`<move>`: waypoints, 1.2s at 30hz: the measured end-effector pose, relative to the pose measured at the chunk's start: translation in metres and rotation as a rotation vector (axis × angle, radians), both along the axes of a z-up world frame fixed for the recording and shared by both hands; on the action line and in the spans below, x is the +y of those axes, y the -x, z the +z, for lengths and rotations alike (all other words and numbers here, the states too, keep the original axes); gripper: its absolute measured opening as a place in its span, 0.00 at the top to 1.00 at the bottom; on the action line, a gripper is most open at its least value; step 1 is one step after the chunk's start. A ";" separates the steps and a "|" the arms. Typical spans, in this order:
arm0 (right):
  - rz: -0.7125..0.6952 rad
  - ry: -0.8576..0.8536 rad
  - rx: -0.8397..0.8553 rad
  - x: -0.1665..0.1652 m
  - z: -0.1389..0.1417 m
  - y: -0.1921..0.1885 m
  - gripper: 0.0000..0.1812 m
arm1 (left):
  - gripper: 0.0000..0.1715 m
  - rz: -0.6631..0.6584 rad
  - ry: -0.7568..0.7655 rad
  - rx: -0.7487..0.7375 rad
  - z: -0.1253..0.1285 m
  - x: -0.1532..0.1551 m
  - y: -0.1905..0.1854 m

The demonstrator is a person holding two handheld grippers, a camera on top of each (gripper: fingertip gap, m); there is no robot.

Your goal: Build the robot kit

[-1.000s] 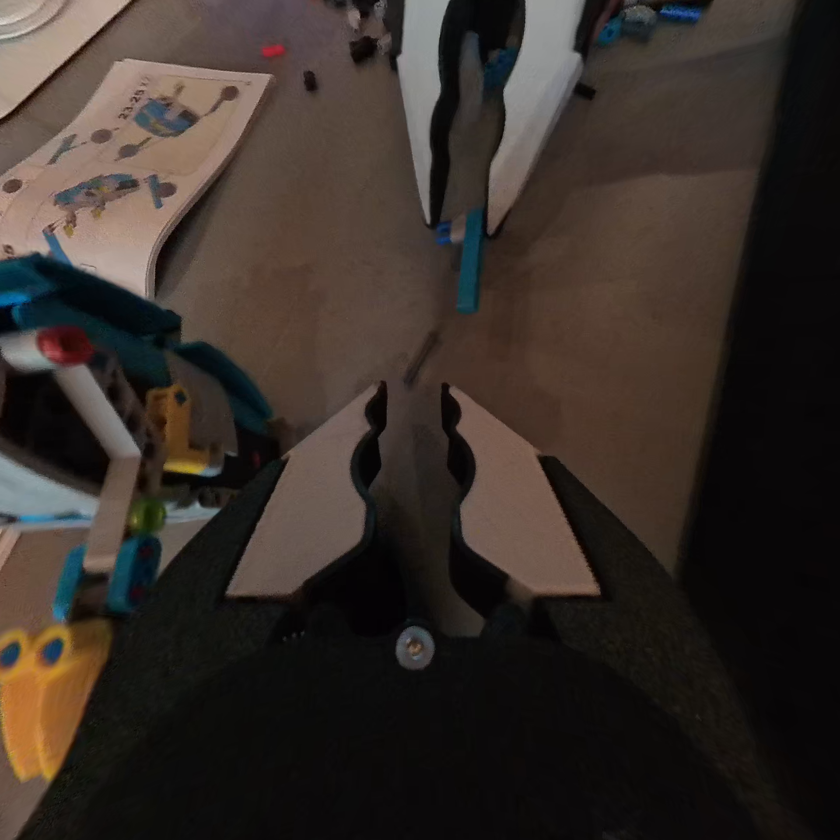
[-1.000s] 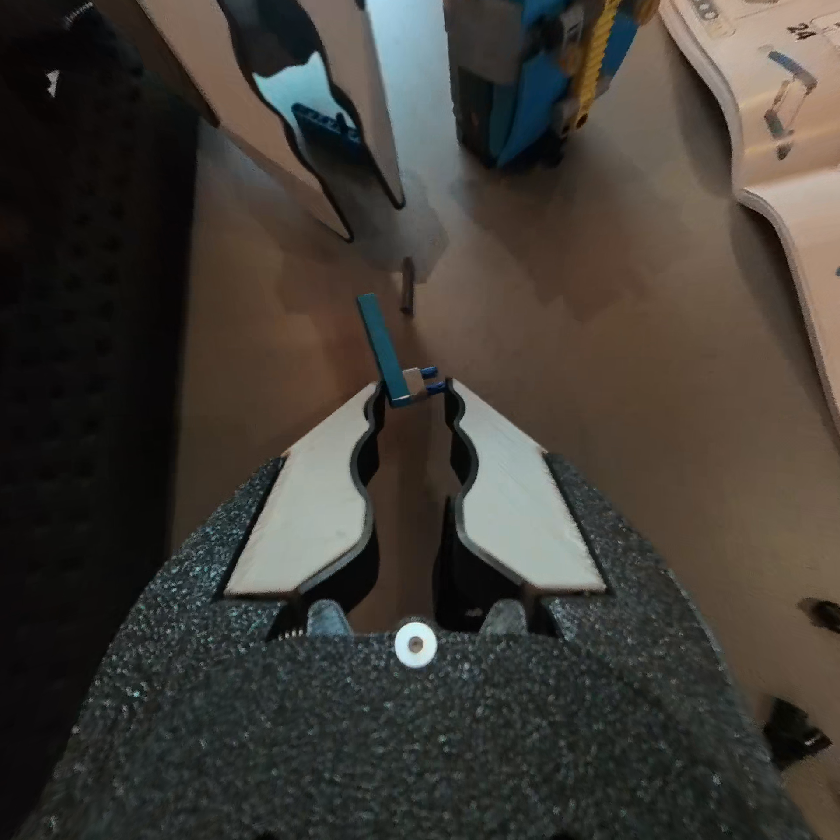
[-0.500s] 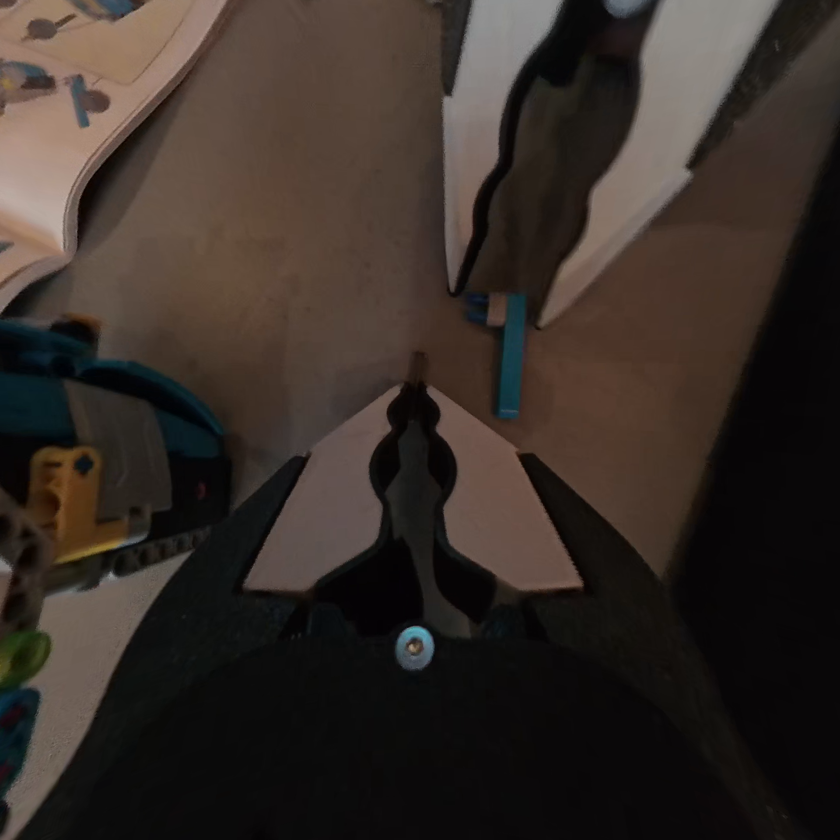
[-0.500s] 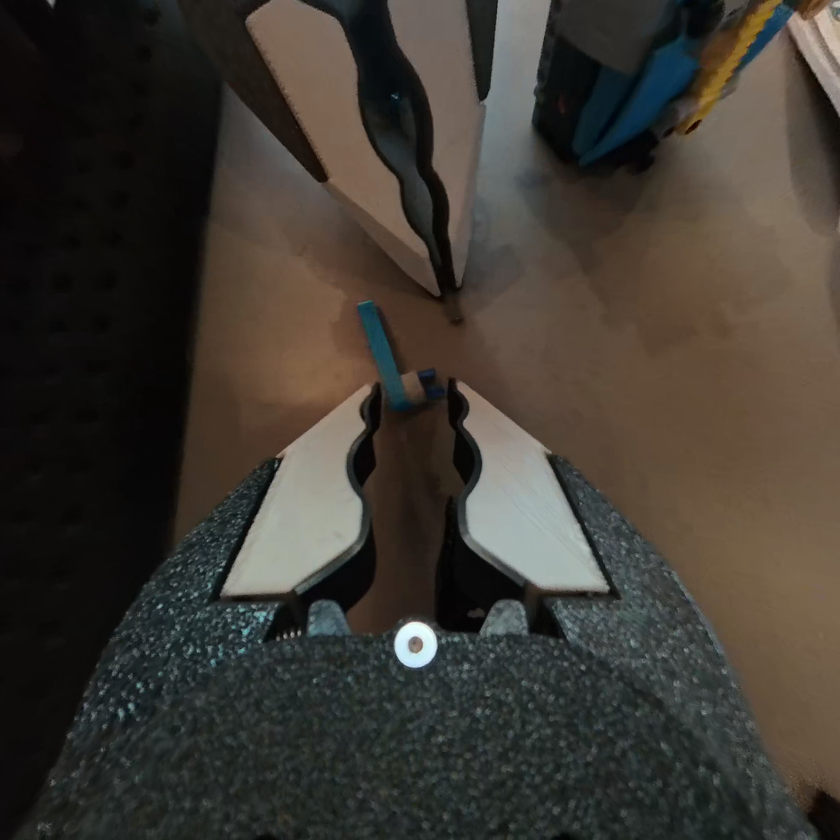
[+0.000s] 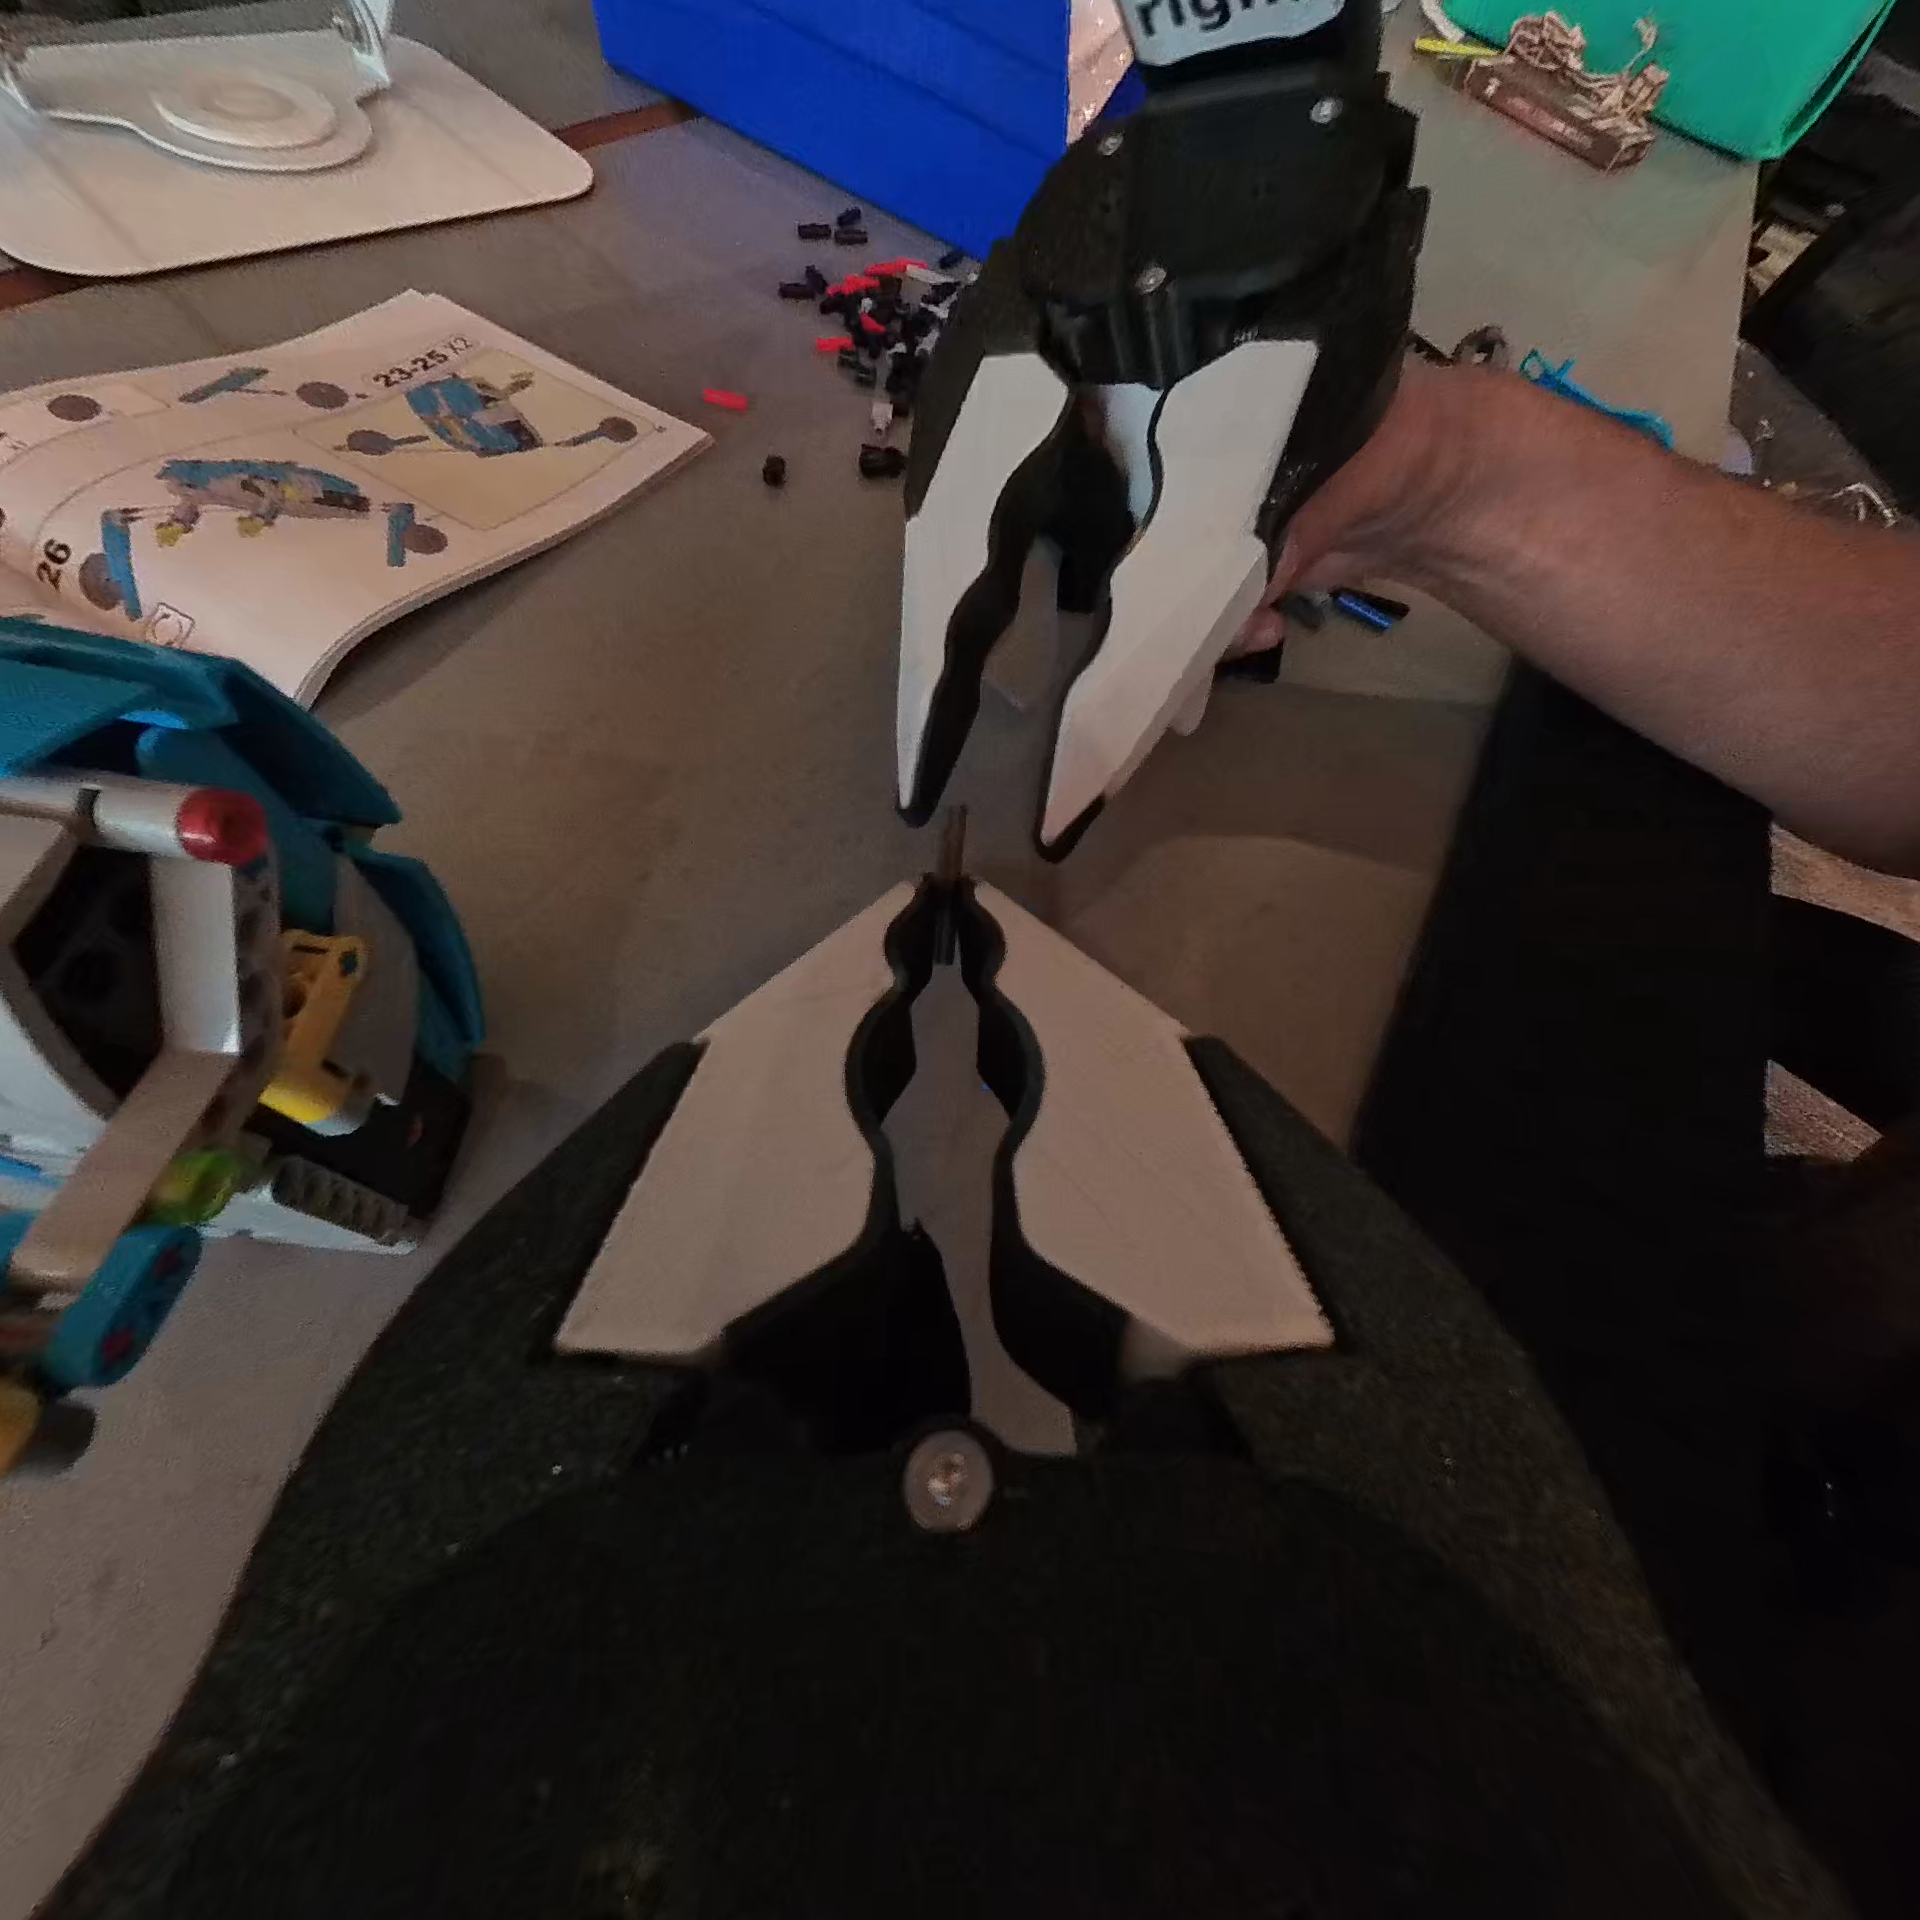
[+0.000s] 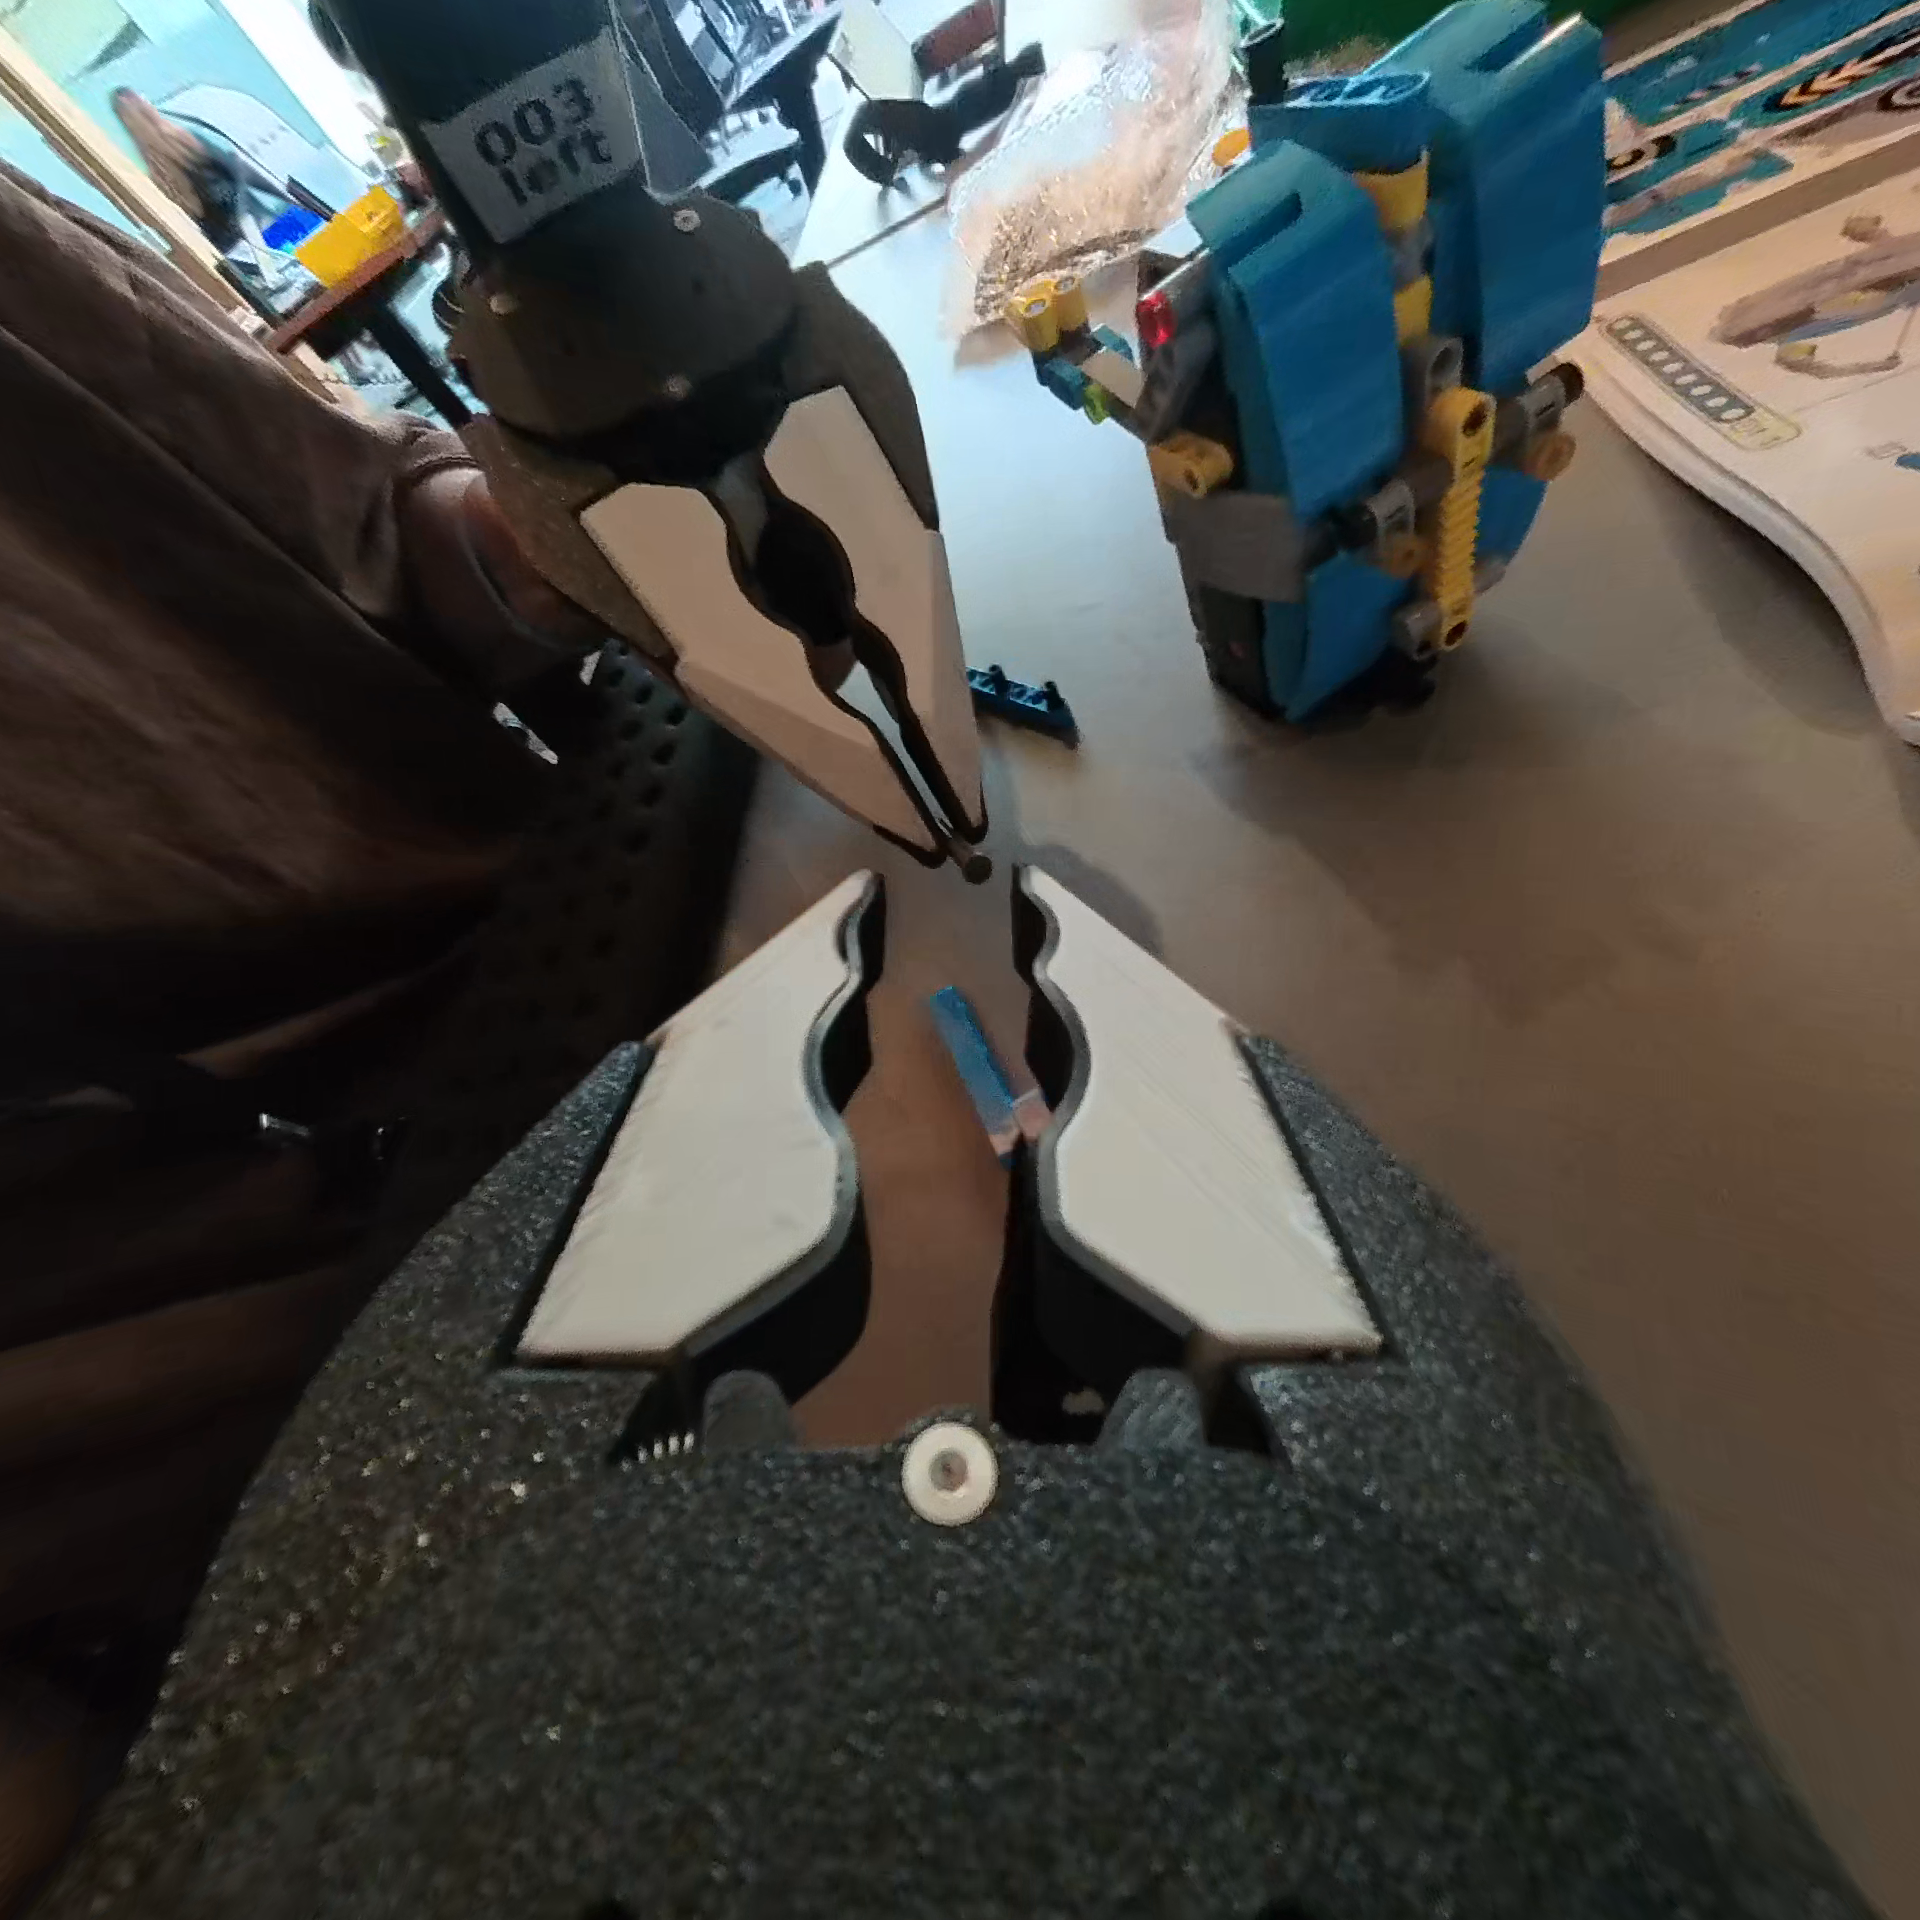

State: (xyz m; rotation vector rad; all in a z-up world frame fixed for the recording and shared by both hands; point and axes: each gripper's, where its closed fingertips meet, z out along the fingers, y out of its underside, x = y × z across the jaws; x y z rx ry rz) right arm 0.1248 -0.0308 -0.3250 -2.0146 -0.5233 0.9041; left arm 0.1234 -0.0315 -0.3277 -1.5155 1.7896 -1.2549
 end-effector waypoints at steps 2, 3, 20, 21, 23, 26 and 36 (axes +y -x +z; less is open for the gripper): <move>0.007 -0.003 0.004 0.000 0.000 0.002 0.88 | 0.98 -0.015 0.007 0.000 0.000 -0.003 0.000; 0.017 0.000 -0.005 -0.002 -0.001 0.004 0.92 | 0.98 -0.021 0.006 0.000 0.000 -0.005 0.001; 0.066 0.138 -0.263 -0.016 -0.046 -0.005 0.97 | 0.96 -0.172 -0.343 0.208 -0.063 -0.020 0.021; 0.071 0.144 -0.264 -0.017 -0.048 -0.004 0.97 | 0.96 -0.178 -0.353 0.203 -0.063 -0.020 0.021; 0.082 0.156 -0.256 -0.019 -0.048 -0.001 0.97 | 0.96 -0.213 -0.426 0.166 -0.063 -0.020 0.021; 0.107 0.174 -0.222 -0.022 -0.047 0.004 0.97 | 0.96 -0.297 -0.657 0.063 -0.062 -0.021 0.022; 0.126 0.167 -0.188 -0.024 -0.042 0.009 0.97 | 0.95 -0.383 -1.072 -0.168 -0.060 -0.022 0.023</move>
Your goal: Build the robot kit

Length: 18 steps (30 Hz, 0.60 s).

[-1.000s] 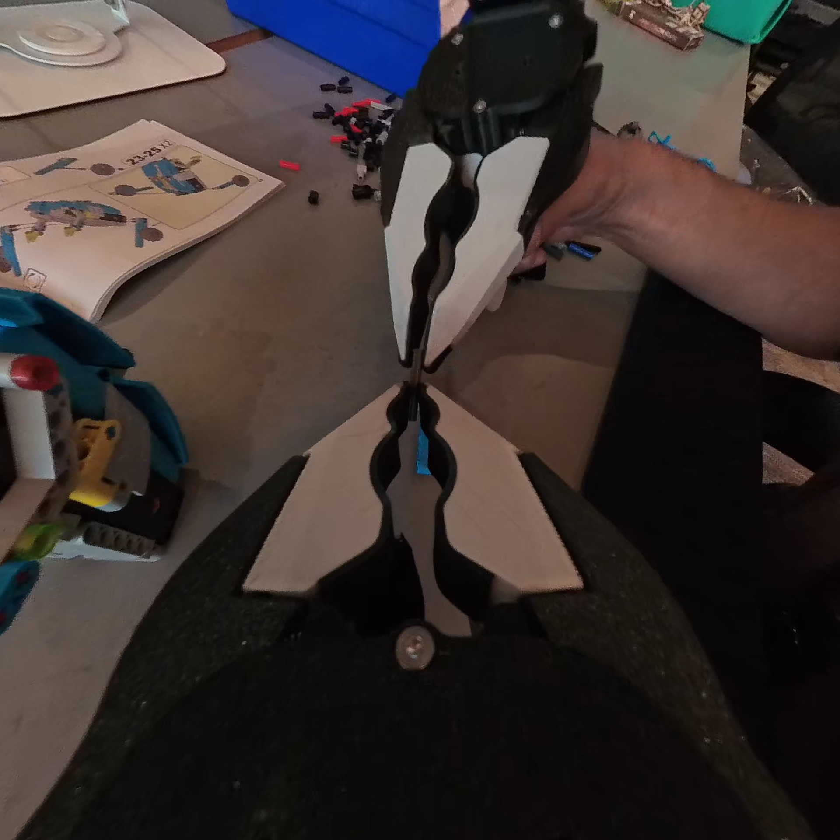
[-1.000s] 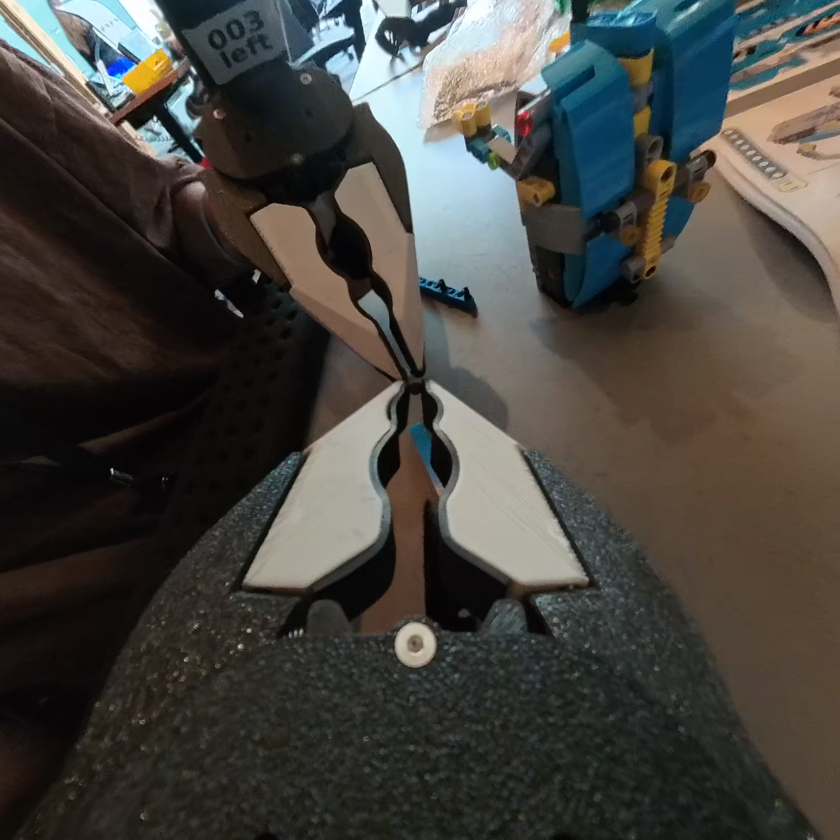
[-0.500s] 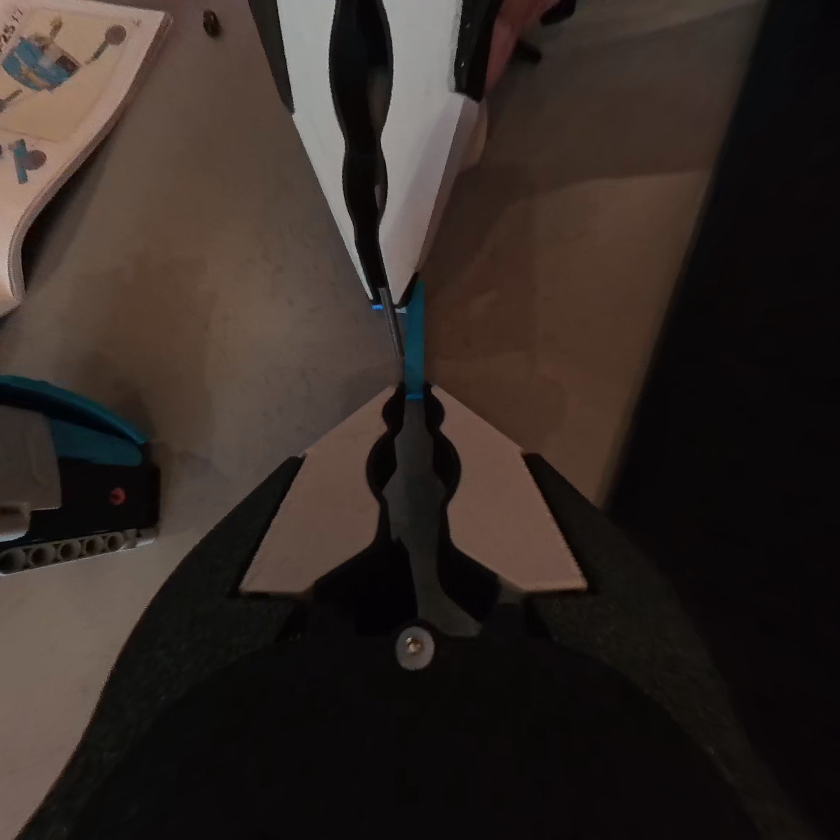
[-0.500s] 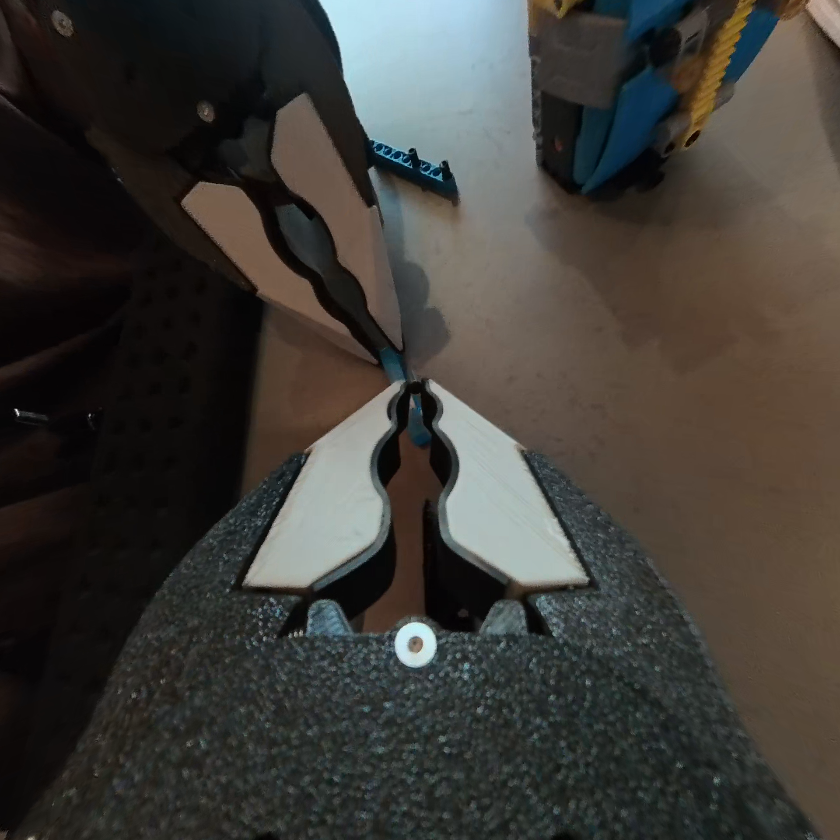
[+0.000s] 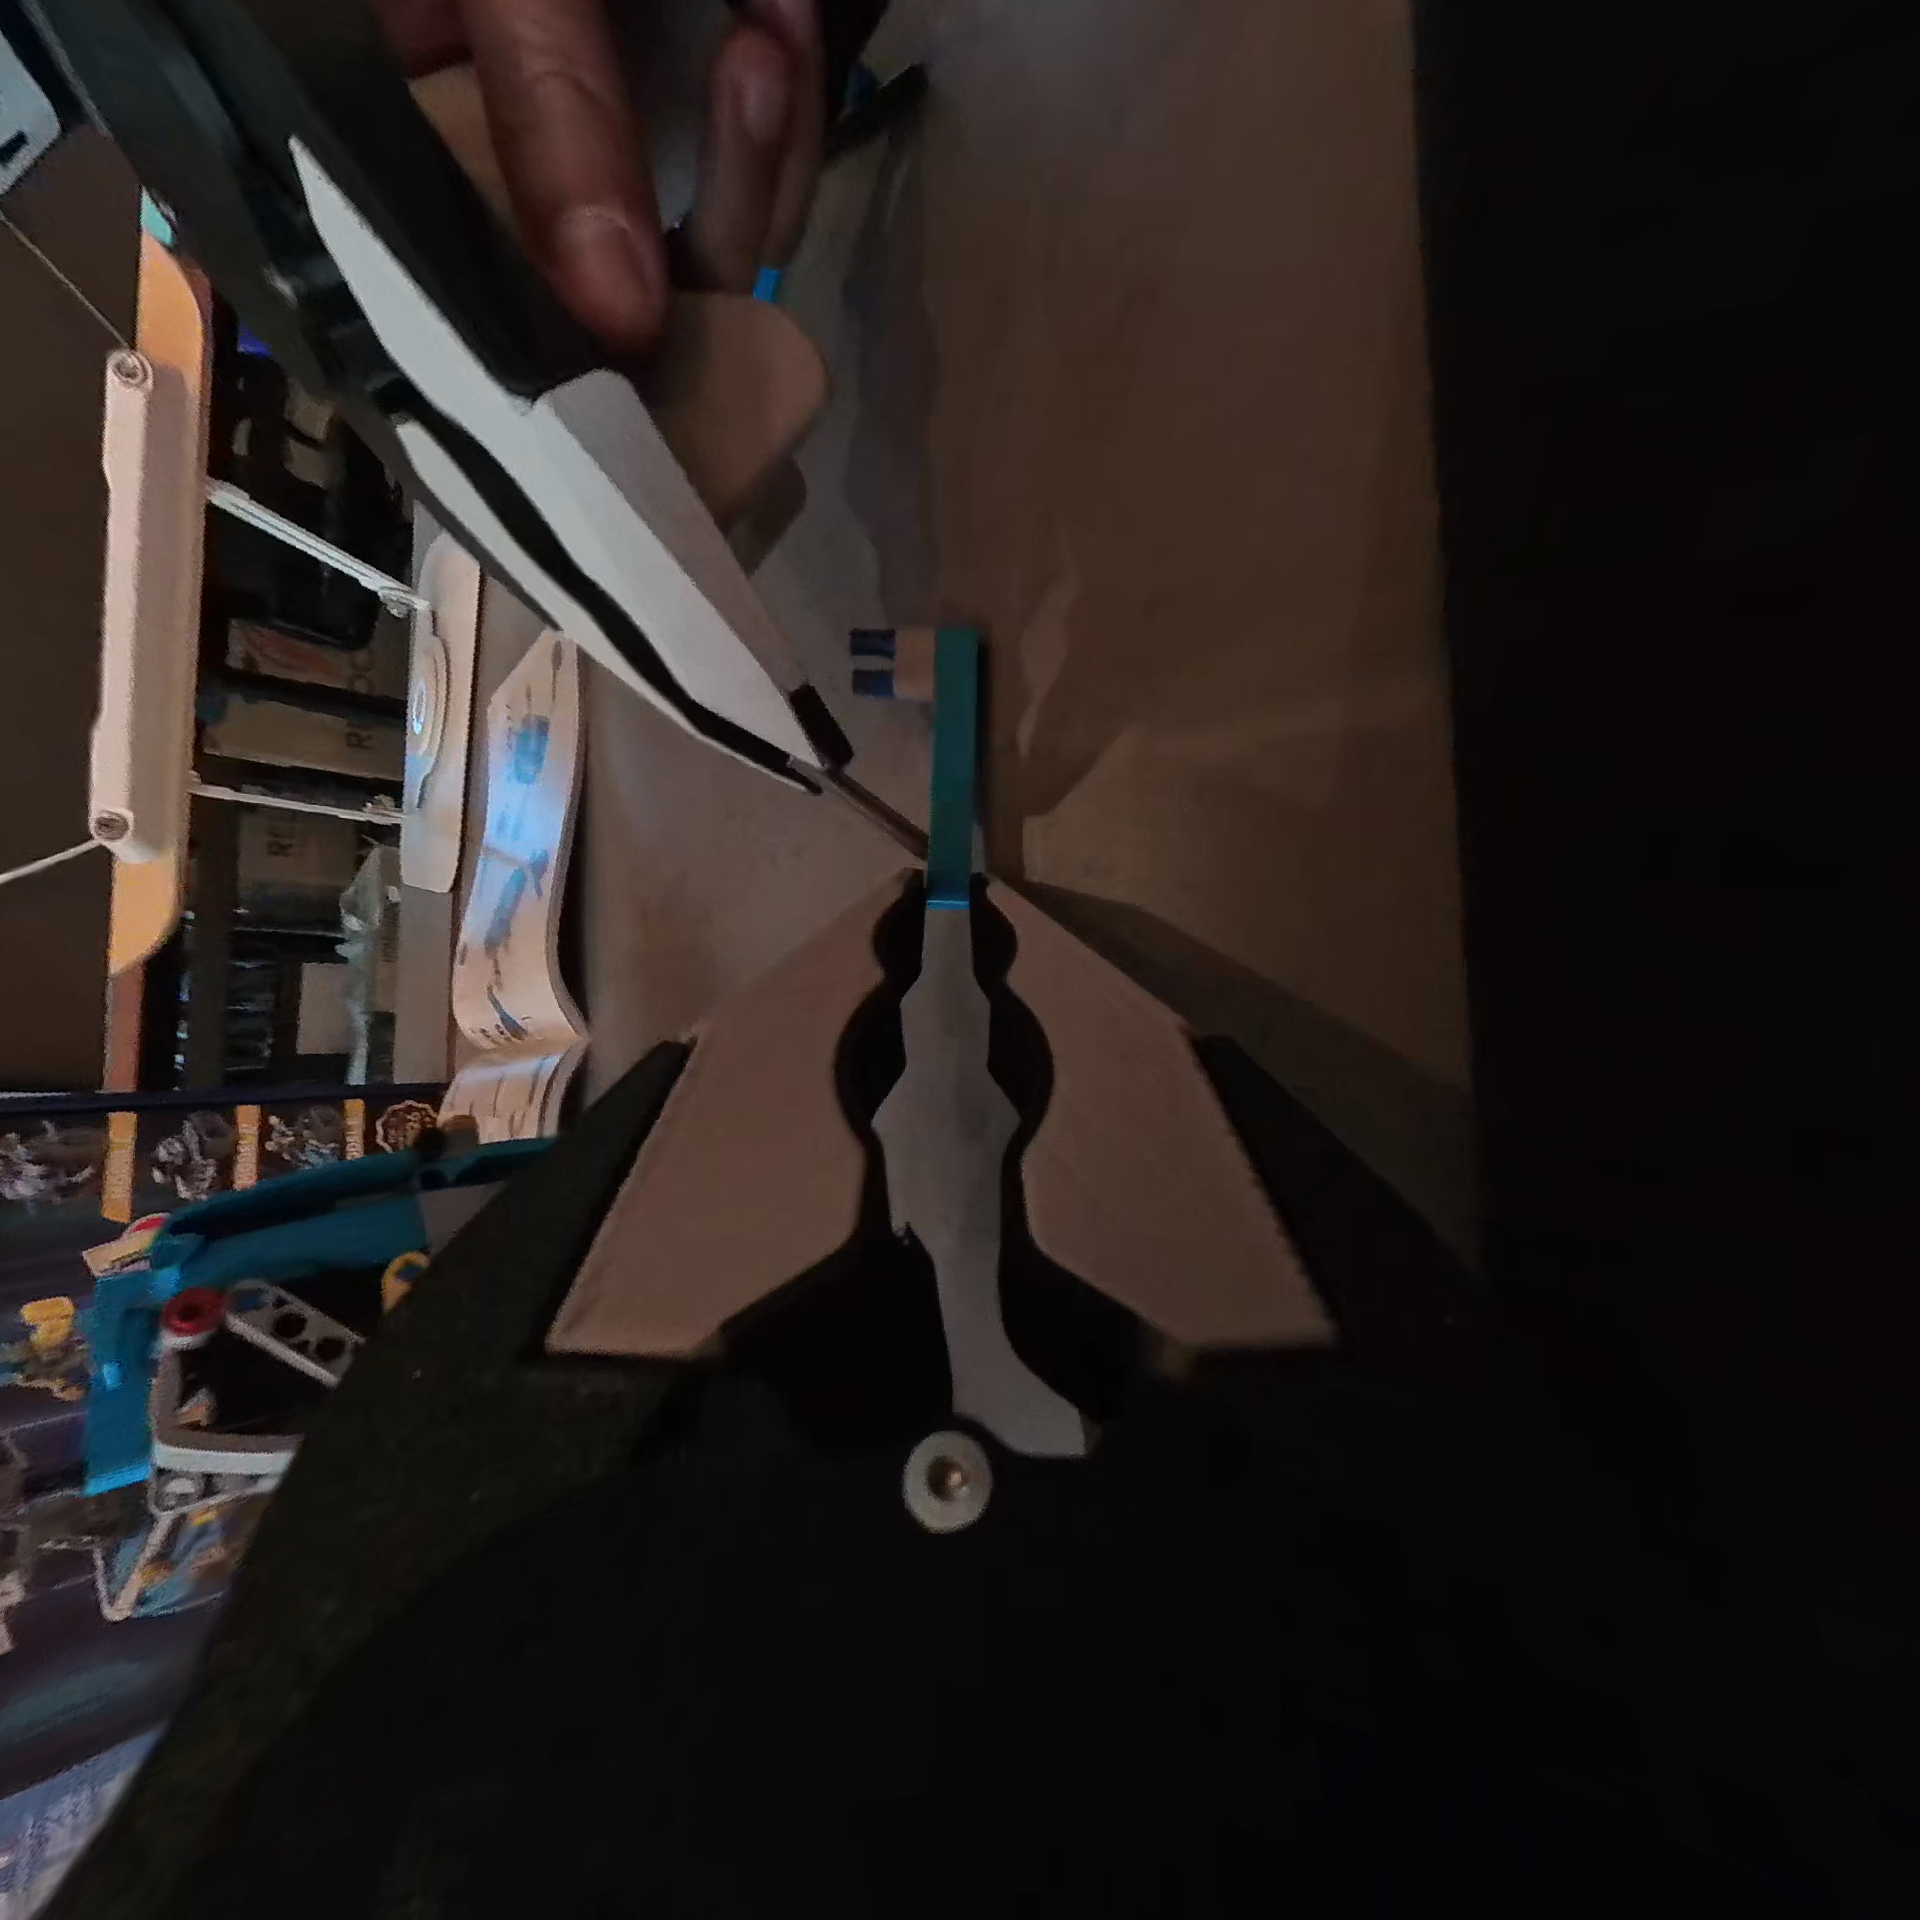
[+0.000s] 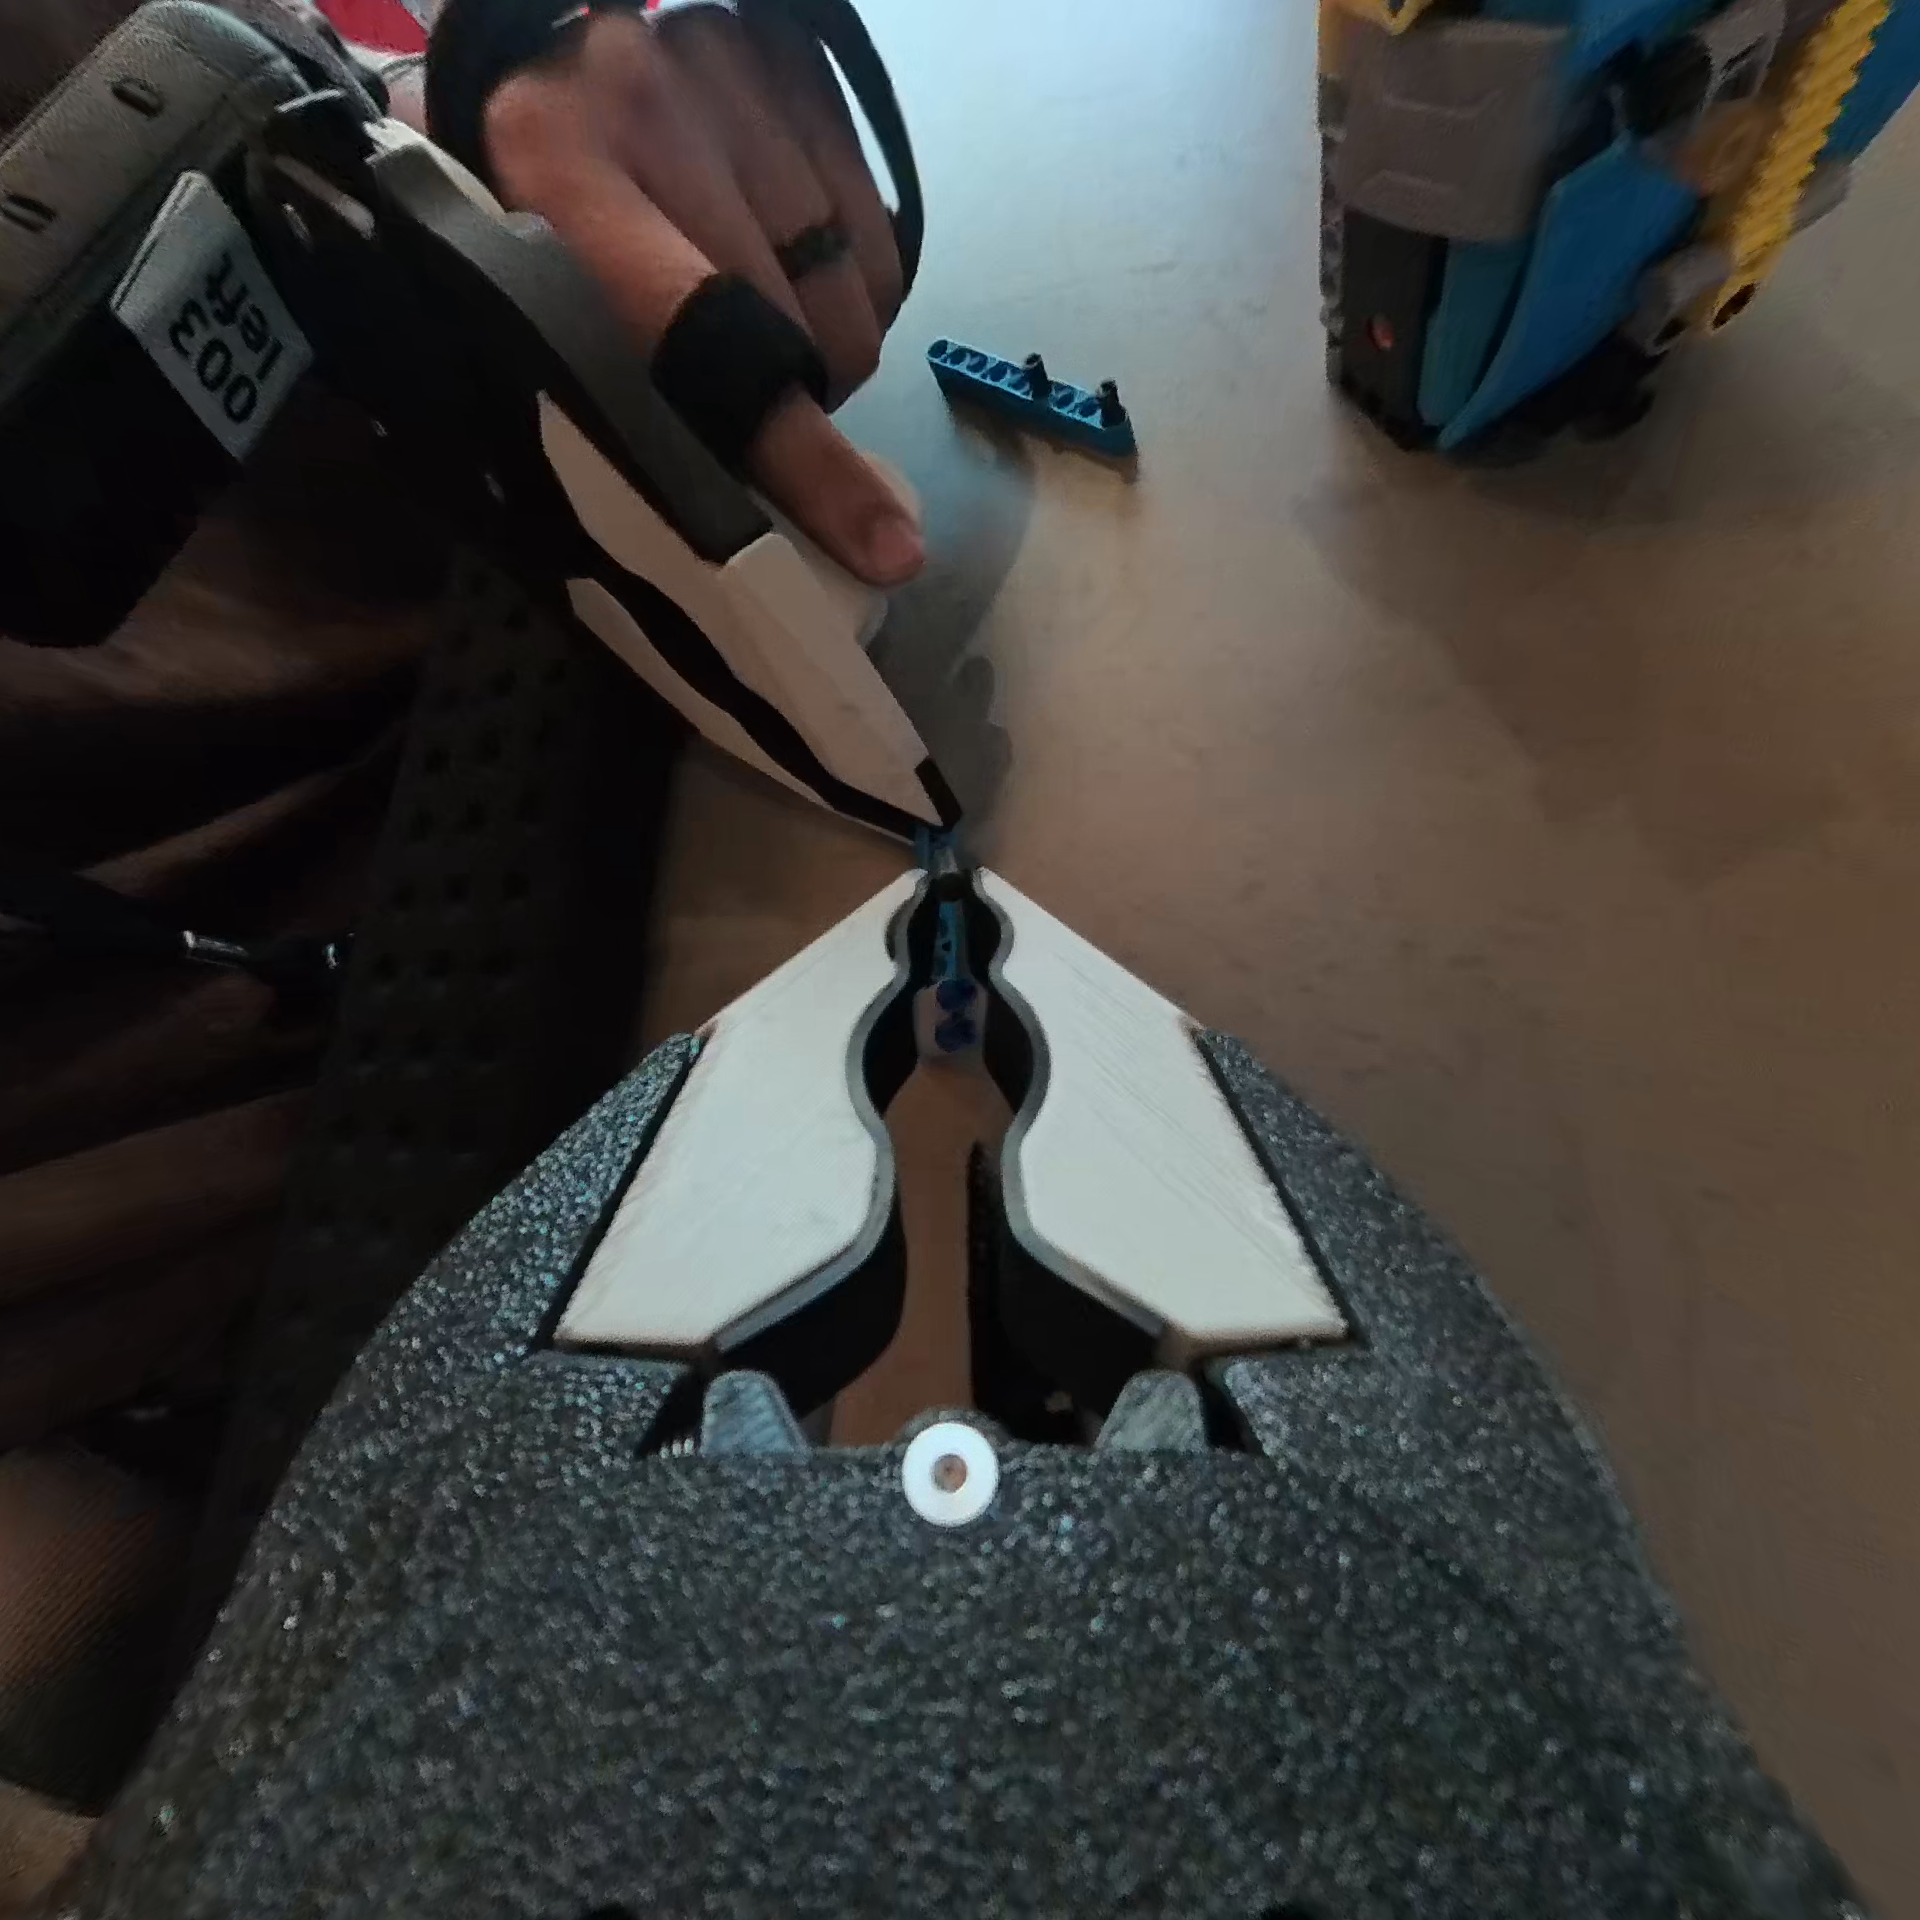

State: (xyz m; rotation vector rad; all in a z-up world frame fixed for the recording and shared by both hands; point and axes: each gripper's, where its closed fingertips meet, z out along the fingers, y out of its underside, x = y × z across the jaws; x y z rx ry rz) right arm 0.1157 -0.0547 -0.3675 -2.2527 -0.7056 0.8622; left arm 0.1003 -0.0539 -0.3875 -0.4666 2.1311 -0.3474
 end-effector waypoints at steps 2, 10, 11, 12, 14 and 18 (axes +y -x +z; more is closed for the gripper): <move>0.003 -0.005 -0.004 -0.001 0.001 0.000 0.97 | 0.92 0.025 0.033 0.000 0.002 0.002 0.000; 0.023 0.000 -0.039 -0.003 -0.003 0.007 0.97 | 0.89 0.089 0.168 0.060 0.003 0.008 0.005; 0.024 -0.004 -0.042 -0.002 -0.003 0.007 0.97 | 0.89 0.090 0.172 0.063 0.003 0.008 0.005; 0.026 -0.006 -0.043 -0.002 -0.002 0.008 0.97 | 0.89 0.089 0.170 0.062 0.003 0.007 0.005; 0.028 -0.006 -0.041 -0.002 -0.002 0.009 0.97 | 0.91 0.082 0.166 0.060 0.002 0.007 0.006; 0.007 -0.001 -0.020 0.000 -0.003 0.004 0.97 | 0.93 0.074 0.166 0.060 0.001 0.005 0.007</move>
